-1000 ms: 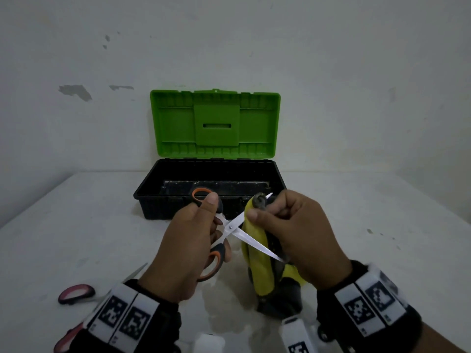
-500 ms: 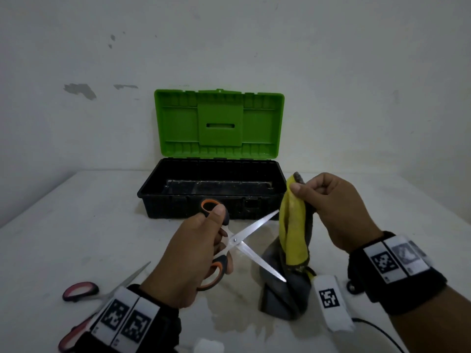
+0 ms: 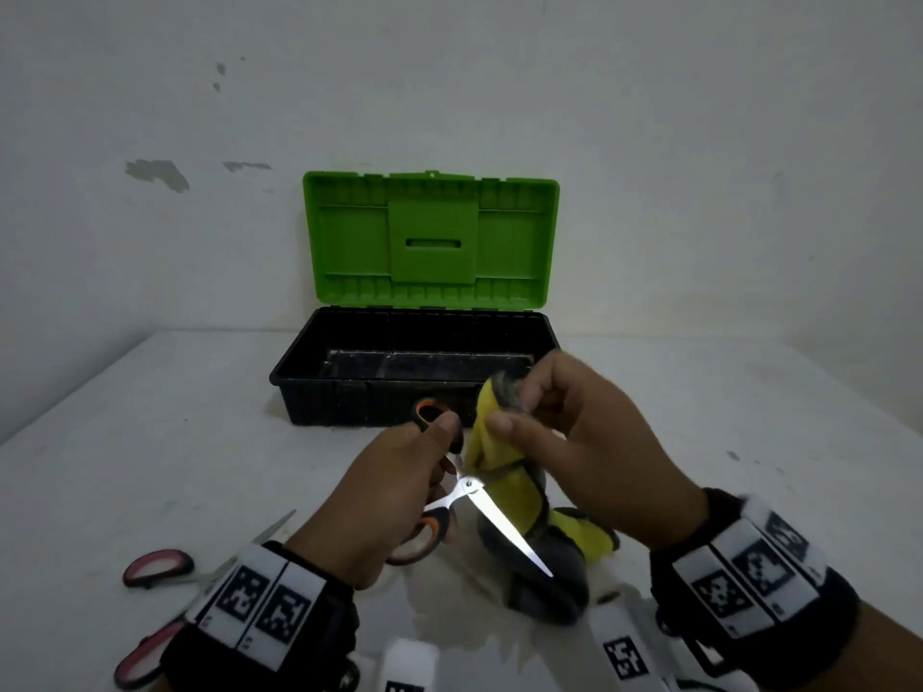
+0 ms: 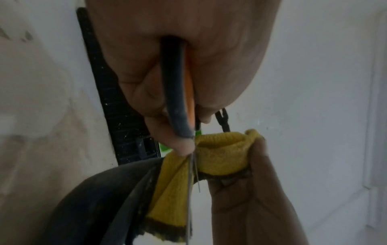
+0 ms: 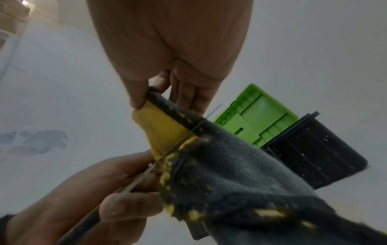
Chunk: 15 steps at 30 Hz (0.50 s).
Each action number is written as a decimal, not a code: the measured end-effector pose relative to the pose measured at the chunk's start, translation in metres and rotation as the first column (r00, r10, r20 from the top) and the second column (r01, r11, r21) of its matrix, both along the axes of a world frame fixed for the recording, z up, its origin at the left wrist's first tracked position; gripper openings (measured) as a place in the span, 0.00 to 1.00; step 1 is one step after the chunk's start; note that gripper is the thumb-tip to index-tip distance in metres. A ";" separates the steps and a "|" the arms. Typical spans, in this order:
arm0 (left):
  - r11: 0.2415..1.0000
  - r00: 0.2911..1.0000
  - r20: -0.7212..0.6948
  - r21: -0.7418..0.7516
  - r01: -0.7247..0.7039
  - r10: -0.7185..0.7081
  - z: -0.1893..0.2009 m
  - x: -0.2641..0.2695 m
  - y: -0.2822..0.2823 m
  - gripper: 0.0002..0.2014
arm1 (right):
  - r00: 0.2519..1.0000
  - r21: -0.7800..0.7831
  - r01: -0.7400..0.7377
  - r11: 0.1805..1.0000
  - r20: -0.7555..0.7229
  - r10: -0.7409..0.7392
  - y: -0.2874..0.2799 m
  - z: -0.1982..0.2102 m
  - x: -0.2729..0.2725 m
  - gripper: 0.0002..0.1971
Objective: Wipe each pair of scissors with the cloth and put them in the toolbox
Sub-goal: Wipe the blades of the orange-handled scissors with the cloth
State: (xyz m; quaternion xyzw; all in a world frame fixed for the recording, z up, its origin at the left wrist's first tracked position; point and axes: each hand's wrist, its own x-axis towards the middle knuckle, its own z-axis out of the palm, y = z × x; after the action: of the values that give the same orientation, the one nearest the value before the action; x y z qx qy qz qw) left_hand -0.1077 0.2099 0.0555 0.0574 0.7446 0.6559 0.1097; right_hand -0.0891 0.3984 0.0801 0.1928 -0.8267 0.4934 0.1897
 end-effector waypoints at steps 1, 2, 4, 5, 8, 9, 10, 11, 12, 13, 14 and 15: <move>0.999 1.000 -0.021 -0.031 -0.006 0.005 -0.002 -0.003 -0.003 0.28 | 0.997 0.046 -0.078 0.996 0.022 0.077 0.003 -0.003 0.005 0.13; 0.998 0.999 -0.044 -0.056 -0.002 0.000 -0.003 -0.004 -0.005 0.31 | 0.989 0.074 -0.142 0.987 0.044 0.139 0.006 -0.005 0.009 0.13; 0.998 0.998 -0.070 -0.064 0.001 -0.005 -0.004 -0.004 -0.007 0.31 | 0.978 0.067 -0.197 0.978 0.087 0.191 0.012 -0.008 0.014 0.16; 0.998 0.996 -0.086 -0.066 0.008 -0.014 -0.004 -0.003 -0.007 0.29 | 0.978 0.061 -0.191 0.980 0.099 0.185 0.016 -0.009 0.014 0.18; 0.991 0.981 -0.190 -0.136 0.000 -0.026 -0.001 0.001 -0.002 0.23 | 0.989 0.096 -0.140 0.985 0.063 0.134 0.022 -0.011 0.010 0.09; 0.988 0.972 -0.233 -0.156 0.001 -0.037 -0.001 0.002 -0.001 0.24 | 0.990 0.116 -0.137 0.984 0.056 0.131 0.023 -0.012 0.008 0.07; 0.985 0.963 -0.264 -0.174 0.006 -0.053 0.000 0.003 -0.001 0.25 | 0.990 0.155 -0.132 0.979 0.059 0.124 0.024 -0.012 0.007 0.09; 0.982 0.953 -0.294 -0.188 0.013 -0.069 0.000 0.003 -0.001 0.25 | 0.992 0.215 -0.119 0.969 0.067 0.107 0.024 -0.013 0.005 0.11; 0.981 0.944 -0.321 -0.193 0.019 -0.082 0.002 0.005 0.000 0.24 | 0.994 0.275 -0.101 0.956 0.075 0.083 0.023 -0.013 0.004 0.12; 0.980 0.935 -0.342 -0.199 0.029 -0.097 0.004 0.005 0.000 0.23 | 0.994 0.323 -0.094 0.942 0.088 0.069 0.022 -0.013 0.003 0.11; 0.977 0.924 -0.364 -0.209 0.042 -0.117 0.005 0.006 0.000 0.22 | 0.991 0.351 -0.106 0.930 0.115 0.070 0.021 -0.013 0.002 0.10; 0.973 0.911 -0.389 -0.227 0.051 -0.139 0.006 0.007 0.000 0.22 | 0.984 0.355 -0.136 0.925 0.156 0.085 0.020 -0.012 0.001 0.08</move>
State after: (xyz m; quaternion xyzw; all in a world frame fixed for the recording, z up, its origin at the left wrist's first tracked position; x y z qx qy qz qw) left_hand -0.1012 0.2097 0.0615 0.2153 0.8130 0.5409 -0.0083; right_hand -0.0880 0.4187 0.0683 0.2367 -0.9027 0.3534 0.0650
